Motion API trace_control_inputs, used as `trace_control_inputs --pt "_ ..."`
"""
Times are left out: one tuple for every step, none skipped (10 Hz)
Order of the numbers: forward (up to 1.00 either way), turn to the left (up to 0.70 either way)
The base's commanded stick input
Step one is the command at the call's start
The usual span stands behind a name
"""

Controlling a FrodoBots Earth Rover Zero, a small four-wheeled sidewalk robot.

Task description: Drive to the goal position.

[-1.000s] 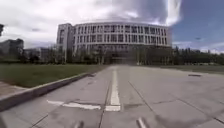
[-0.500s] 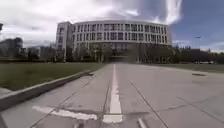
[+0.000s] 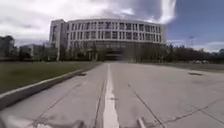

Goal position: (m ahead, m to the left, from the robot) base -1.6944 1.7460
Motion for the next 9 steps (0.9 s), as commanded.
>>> trace_control_inputs --pt "0.00 -0.51" --pt "0.00 -0.51" --pt "0.00 -0.51" --pt "0.00 -0.51" --pt "0.00 -0.52" --pt "0.00 -0.51" --pt "0.00 -0.51" --pt "0.00 -0.51" --pt "0.00 -0.51"
